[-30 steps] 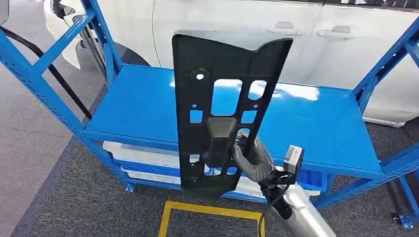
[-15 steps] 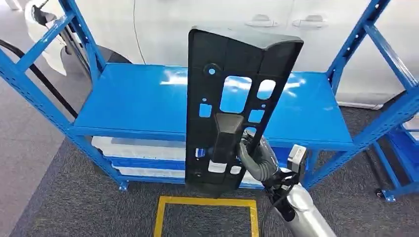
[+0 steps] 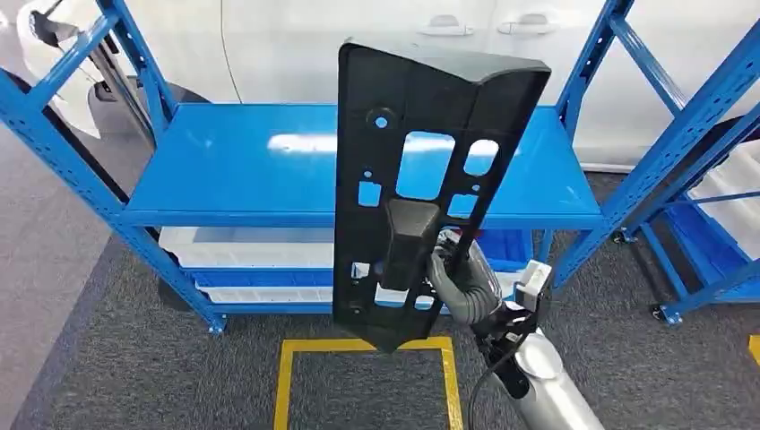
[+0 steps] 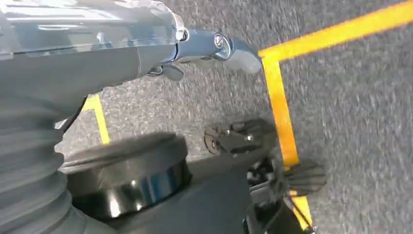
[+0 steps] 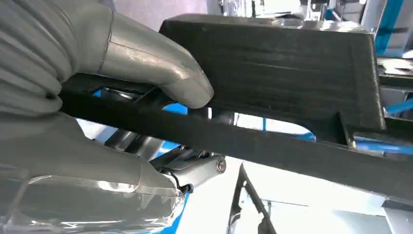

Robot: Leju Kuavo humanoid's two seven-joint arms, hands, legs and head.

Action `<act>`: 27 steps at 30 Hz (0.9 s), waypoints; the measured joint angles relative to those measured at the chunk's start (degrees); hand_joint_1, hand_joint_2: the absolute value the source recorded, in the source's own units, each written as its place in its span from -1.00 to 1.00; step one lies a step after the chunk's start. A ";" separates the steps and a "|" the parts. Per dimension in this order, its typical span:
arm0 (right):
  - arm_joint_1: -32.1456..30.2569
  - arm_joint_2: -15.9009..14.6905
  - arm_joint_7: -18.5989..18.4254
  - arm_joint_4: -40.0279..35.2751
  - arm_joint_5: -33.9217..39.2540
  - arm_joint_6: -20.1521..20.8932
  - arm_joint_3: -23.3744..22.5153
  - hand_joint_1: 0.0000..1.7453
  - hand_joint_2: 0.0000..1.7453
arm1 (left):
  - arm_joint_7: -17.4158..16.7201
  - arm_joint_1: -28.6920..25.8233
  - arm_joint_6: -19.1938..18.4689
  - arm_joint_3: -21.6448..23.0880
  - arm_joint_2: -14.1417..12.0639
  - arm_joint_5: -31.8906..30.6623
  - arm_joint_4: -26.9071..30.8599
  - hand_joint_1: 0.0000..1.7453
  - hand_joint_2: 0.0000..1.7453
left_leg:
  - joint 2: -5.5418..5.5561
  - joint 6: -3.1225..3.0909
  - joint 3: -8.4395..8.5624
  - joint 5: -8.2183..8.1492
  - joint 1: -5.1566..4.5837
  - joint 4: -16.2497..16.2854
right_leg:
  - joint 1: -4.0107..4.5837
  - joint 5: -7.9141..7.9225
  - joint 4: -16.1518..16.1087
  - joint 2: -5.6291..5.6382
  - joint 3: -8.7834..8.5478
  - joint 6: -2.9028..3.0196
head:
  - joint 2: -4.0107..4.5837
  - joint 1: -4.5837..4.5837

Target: Take the parts from the cabinet and place them on the table.

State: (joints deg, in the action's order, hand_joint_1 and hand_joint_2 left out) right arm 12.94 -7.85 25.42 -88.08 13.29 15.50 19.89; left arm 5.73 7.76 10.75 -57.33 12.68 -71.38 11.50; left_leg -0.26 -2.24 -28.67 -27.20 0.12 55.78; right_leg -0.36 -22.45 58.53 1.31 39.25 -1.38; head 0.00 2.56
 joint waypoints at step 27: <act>0.84 1.62 -0.26 -0.02 -1.09 0.13 -0.41 1.00 1.00 | 0.04 -0.32 -0.68 0.00 -0.11 0.11 0.00 -1.00 1.00 | 0.45 2.17 2.67 -3.13 -0.13 0.16 | -0.12 2.72 -1.14 -1.27 -1.35 0.98 | 0.00 0.07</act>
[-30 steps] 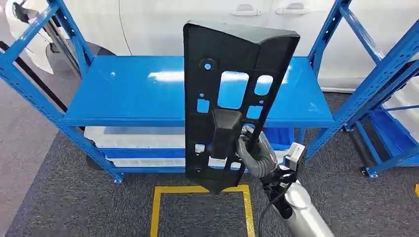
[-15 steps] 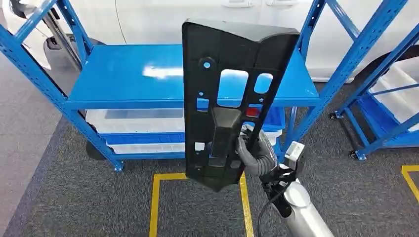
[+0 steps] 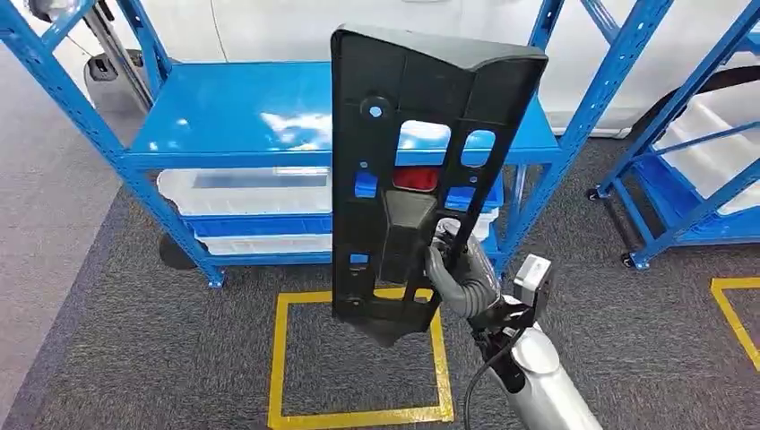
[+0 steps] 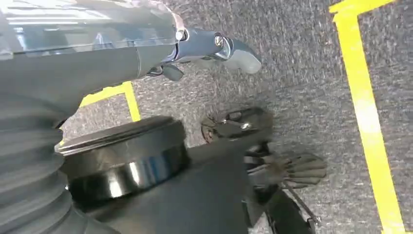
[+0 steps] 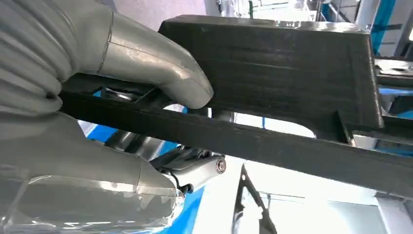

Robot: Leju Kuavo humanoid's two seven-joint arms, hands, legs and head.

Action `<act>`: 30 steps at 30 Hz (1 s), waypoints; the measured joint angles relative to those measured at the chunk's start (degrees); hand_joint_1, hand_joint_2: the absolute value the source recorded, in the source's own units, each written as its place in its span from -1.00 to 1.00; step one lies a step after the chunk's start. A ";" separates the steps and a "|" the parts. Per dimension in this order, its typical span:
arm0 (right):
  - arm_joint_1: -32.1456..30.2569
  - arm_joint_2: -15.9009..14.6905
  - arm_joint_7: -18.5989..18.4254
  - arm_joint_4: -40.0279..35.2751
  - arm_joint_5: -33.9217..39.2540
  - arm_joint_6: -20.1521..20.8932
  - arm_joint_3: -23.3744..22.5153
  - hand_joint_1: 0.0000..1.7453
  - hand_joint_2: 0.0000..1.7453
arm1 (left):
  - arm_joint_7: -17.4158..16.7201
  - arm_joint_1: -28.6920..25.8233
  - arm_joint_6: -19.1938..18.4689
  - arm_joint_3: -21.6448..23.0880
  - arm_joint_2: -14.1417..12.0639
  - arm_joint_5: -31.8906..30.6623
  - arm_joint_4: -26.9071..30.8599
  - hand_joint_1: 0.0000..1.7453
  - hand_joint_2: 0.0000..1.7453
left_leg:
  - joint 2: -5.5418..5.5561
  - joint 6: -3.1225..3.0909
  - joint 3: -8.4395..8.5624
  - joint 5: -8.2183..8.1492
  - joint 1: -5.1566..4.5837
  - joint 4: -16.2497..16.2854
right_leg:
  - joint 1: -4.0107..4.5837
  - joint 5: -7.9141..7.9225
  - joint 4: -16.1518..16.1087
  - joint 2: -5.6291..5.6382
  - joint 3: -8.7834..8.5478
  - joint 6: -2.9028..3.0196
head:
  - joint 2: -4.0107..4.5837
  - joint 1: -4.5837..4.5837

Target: Take the parts from the cabinet and place them on the table.

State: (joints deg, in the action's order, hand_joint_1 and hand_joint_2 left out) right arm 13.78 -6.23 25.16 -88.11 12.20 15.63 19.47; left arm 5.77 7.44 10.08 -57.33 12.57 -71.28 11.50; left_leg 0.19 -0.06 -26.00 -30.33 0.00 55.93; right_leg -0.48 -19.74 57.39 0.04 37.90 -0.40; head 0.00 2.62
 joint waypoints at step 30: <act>-1.06 0.28 -2.14 -0.42 1.14 1.05 -1.49 1.00 1.00 | 0.63 -0.63 -0.28 0.00 -0.28 -0.79 -0.04 -1.00 1.00 | 4.23 -0.07 -4.94 4.36 0.23 1.13 | -0.13 -5.70 0.06 5.26 -5.37 0.98 | 0.00 0.00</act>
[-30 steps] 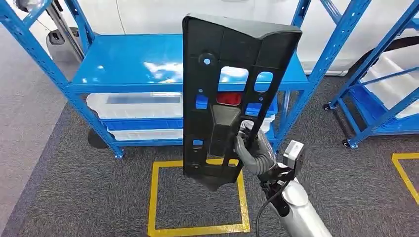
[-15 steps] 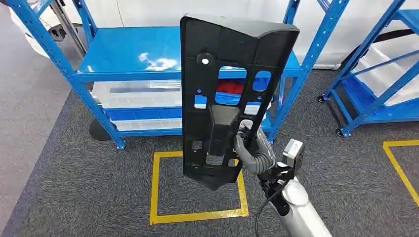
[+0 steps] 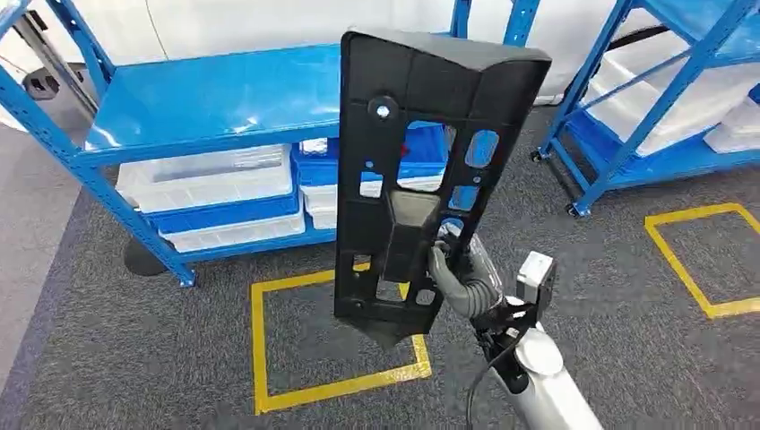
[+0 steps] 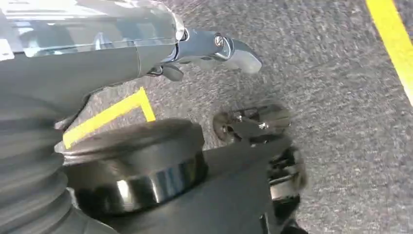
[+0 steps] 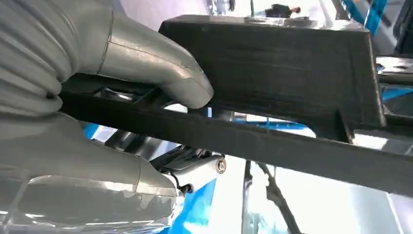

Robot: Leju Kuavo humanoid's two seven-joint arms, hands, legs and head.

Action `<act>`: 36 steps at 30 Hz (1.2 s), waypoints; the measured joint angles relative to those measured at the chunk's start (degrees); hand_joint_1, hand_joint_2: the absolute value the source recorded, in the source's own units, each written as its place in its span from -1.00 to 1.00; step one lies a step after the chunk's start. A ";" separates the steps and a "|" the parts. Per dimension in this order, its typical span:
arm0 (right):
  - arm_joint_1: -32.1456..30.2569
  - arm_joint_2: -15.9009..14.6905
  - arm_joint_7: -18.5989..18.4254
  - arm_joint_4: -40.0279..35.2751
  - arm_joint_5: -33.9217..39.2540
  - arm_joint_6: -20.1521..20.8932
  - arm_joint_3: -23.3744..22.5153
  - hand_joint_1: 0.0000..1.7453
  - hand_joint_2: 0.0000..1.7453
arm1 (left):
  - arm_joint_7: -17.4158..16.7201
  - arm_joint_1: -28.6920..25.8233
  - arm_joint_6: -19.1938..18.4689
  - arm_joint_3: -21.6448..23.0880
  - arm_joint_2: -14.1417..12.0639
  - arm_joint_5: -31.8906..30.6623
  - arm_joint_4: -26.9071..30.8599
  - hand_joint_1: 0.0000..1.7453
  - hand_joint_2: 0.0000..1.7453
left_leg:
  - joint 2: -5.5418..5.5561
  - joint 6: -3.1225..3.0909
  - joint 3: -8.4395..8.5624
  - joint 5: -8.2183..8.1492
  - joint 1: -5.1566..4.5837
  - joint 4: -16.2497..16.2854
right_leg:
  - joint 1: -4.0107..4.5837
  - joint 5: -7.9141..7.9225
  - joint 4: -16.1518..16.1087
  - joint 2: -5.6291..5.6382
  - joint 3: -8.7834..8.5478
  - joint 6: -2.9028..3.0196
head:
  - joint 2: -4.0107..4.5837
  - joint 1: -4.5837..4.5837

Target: Take the parts from the cabinet and place them on the table.

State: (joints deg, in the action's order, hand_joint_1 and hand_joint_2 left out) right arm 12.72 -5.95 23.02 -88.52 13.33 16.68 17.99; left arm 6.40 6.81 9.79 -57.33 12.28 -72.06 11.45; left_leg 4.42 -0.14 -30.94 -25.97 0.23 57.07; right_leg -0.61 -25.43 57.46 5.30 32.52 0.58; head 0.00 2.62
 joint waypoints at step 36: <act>-6.67 1.27 1.84 -5.09 0.09 2.60 -5.64 1.00 1.00 | -0.11 0.06 1.33 0.52 -1.53 -1.90 0.02 -1.00 1.00 | -3.42 -1.03 0.16 0.04 0.69 -0.97 | -0.04 -3.01 7.87 -3.88 6.51 -1.64 | 0.00 -0.02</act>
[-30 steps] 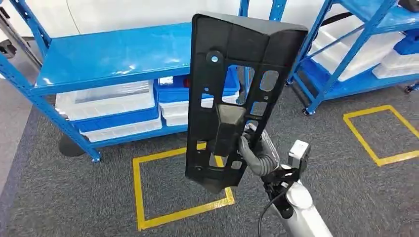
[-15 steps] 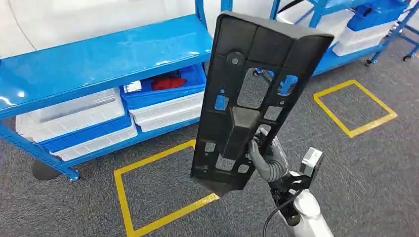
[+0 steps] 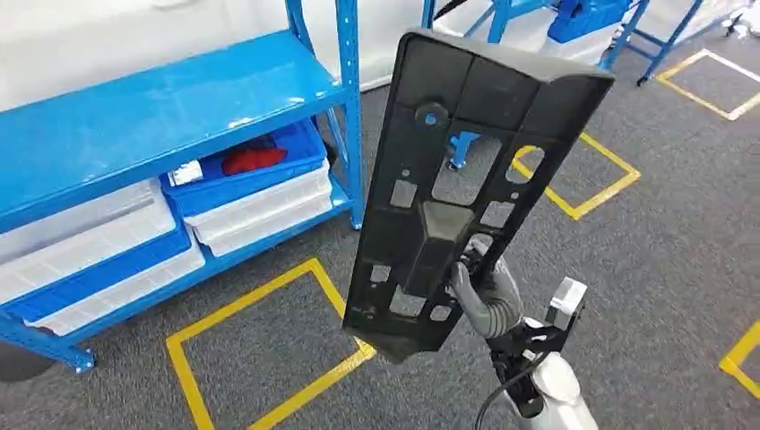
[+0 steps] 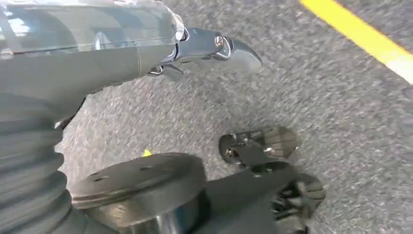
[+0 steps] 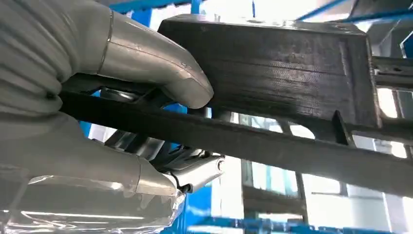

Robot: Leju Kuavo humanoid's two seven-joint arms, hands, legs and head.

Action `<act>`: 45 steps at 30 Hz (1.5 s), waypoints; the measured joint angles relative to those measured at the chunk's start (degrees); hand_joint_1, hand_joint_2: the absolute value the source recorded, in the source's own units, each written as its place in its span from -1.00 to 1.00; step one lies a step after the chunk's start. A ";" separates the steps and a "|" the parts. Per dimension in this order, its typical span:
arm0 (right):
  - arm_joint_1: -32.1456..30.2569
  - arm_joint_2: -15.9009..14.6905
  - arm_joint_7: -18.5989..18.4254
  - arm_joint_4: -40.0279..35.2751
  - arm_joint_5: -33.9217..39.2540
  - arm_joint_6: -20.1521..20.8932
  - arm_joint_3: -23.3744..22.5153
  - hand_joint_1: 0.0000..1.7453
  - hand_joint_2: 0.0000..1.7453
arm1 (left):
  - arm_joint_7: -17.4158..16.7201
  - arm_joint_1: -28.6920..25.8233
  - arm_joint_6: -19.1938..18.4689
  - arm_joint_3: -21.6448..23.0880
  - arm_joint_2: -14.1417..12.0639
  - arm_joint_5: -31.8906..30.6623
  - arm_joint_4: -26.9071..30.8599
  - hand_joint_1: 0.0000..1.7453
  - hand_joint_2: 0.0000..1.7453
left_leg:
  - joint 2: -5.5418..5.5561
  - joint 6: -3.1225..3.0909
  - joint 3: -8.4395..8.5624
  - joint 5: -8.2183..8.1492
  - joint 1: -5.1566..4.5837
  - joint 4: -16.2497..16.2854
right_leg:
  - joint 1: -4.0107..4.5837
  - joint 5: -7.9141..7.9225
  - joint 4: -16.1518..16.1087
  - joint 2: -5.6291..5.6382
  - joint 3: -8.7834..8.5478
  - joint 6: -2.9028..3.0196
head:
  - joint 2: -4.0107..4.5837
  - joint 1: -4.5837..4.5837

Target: Take the parts from the cabinet and place them on the table.

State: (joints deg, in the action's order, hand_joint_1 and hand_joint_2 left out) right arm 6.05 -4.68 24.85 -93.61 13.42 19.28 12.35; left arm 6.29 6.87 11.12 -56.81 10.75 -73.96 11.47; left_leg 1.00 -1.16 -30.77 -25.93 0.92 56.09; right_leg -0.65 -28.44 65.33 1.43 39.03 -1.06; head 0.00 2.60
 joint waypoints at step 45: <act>-0.41 1.60 0.79 1.03 -0.15 -0.28 -1.44 1.00 1.00 | -1.42 -1.22 1.62 0.81 -1.16 0.19 0.00 -1.00 1.00 | -3.21 2.57 -0.74 -4.66 -0.44 4.49 | 0.04 3.85 -7.79 -1.92 -4.44 2.50 | 0.00 0.02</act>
State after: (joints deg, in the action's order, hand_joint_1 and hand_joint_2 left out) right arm 5.64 -3.08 25.64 -92.59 13.27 18.99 10.91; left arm 4.87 5.65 12.74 -56.00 9.60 -73.77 11.47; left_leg -2.21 1.41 -31.51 -30.59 0.48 60.58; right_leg -0.61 -24.60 57.54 -0.49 34.59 1.44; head 0.00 2.62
